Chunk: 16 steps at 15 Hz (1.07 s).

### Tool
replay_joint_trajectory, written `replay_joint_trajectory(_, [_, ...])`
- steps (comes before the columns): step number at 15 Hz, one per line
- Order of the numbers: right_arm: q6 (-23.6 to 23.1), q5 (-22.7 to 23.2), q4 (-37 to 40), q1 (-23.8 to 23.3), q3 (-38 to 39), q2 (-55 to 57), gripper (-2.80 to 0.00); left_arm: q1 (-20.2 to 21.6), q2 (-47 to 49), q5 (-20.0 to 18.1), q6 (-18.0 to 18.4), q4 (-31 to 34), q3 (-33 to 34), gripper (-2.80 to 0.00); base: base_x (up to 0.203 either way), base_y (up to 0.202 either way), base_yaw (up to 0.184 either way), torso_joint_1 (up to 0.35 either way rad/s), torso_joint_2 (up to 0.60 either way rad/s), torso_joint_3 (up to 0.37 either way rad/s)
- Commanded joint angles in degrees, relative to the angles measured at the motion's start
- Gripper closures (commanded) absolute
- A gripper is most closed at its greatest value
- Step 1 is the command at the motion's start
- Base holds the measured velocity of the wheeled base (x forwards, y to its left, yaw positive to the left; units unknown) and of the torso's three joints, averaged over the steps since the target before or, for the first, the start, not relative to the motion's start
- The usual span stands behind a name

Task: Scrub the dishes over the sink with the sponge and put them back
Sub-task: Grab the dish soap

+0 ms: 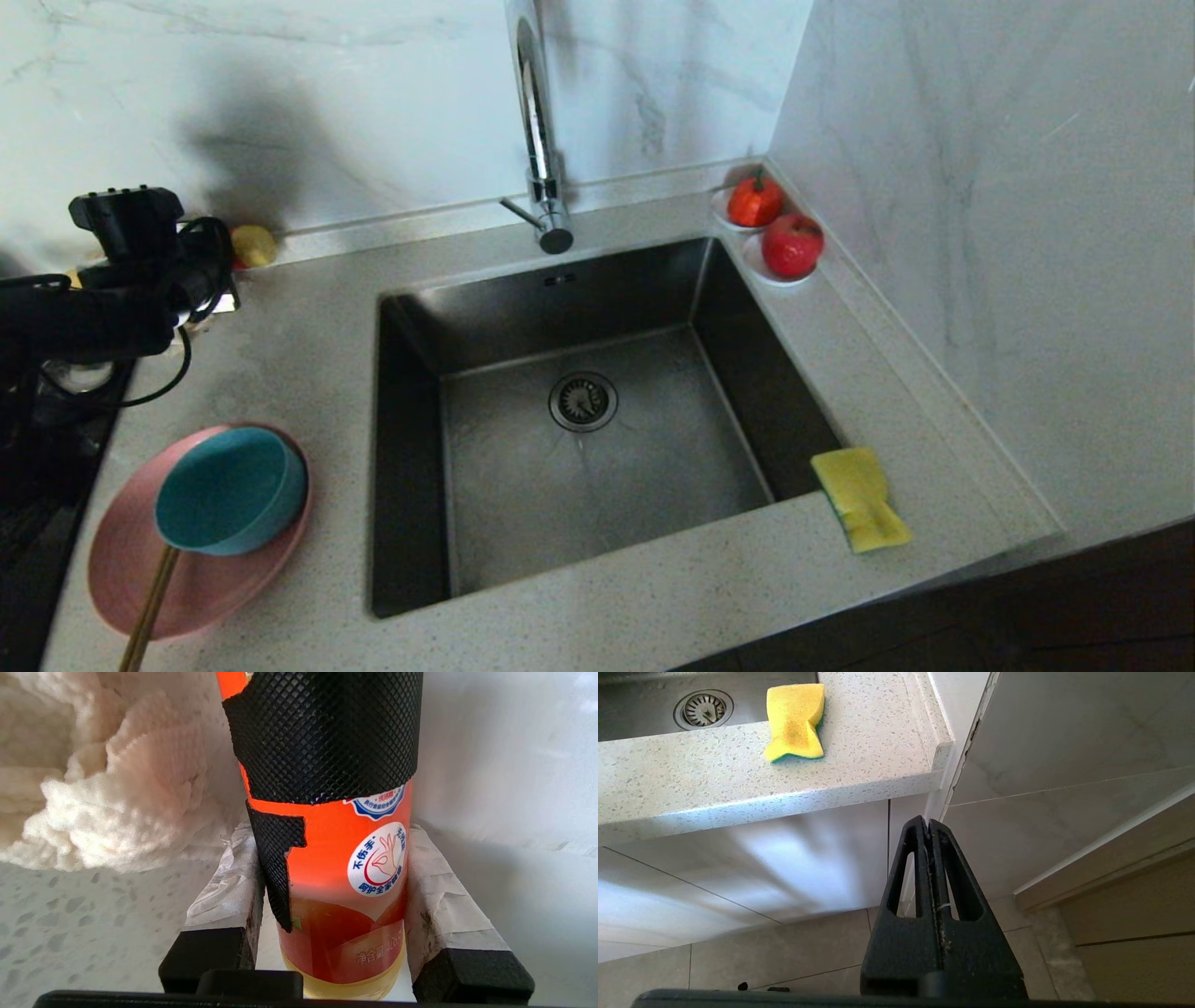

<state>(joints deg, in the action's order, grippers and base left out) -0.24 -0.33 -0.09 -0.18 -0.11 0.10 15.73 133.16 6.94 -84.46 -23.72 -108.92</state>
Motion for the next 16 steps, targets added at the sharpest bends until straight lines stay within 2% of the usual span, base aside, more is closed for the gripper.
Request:
replay_joint_trajectory(1, [0.0, 0.0, 0.0, 0.0, 0.0, 0.1, 0.00, -0.9, -0.2, -0.2, 0.8, 1.1, 0.0, 0.00, 0.000, 0.000, 0.000, 0.000, 0.00, 0.000])
replay_joint_trajectory(7, [0.0, 0.0, 0.0, 0.0, 0.0, 0.1, 0.00, -3.2, -1.8, 0.2, 7.1, 5.4, -0.1, 0.00, 0.000, 0.000, 0.000, 0.000, 0.00, 0.000])
replay_joint_trajectory(10, [0.0, 0.0, 0.0, 0.0, 0.0, 0.1, 0.00, -3.2, -2.5, 0.4, 7.4, 5.4, 0.0, 0.00, 0.000, 0.000, 0.000, 0.000, 0.00, 0.000])
replay_joint_trajectory(16, [0.0, 0.0, 0.0, 0.0, 0.0, 0.1, 0.00, -3.6, -3.8, 1.2, 13.6, 4.5, -0.5, 0.00, 0.000, 0.000, 0.000, 0.000, 0.00, 0.000])
